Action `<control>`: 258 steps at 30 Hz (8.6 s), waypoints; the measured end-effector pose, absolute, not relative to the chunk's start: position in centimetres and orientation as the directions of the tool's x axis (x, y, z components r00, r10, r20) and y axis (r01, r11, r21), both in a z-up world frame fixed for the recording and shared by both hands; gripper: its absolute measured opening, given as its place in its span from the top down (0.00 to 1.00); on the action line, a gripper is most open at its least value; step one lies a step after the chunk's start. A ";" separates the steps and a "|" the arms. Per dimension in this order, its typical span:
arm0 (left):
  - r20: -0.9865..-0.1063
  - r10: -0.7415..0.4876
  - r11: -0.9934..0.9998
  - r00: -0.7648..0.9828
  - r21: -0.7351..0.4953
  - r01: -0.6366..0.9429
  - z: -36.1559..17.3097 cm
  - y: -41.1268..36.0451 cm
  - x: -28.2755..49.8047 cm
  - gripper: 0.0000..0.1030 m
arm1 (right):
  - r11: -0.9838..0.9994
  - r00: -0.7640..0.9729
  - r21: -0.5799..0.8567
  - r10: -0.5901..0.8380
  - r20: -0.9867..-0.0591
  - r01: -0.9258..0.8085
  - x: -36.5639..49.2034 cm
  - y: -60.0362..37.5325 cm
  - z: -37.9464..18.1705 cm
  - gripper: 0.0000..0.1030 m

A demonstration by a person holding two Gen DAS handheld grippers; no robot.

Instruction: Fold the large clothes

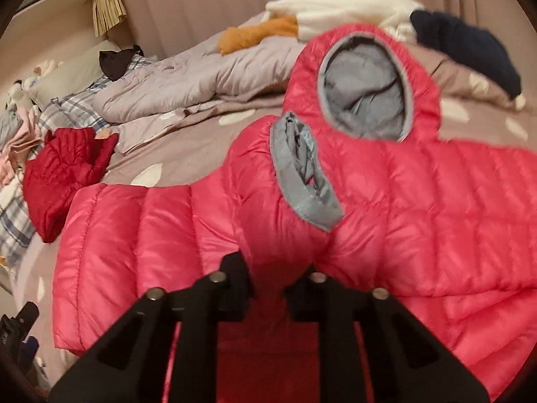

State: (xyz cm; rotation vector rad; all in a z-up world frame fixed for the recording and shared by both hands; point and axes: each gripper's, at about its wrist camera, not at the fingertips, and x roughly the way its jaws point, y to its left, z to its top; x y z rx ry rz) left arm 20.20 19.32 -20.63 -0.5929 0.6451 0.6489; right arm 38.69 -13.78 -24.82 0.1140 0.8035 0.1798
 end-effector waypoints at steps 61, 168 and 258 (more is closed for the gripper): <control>-0.695 0.282 0.946 0.661 0.088 -0.311 -26.0 1.1 30.2 0.27 | 0.992 0.716 0.039 -0.060 -0.696 0.121 36.7 -36.8 -28.4 0.37; -0.733 0.504 0.659 0.457 -0.015 -0.752 -25.6 19.2 26.9 0.57 | 0.975 0.686 -0.173 -0.222 -0.692 0.140 63.7 -26.2 -24.0 0.08; -0.685 -0.143 0.987 0.715 -0.148 0.056 -26.0 -5.4 24.5 0.69 | 0.980 0.714 0.161 0.198 -0.671 -0.121 27.5 -32.1 -26.8 0.85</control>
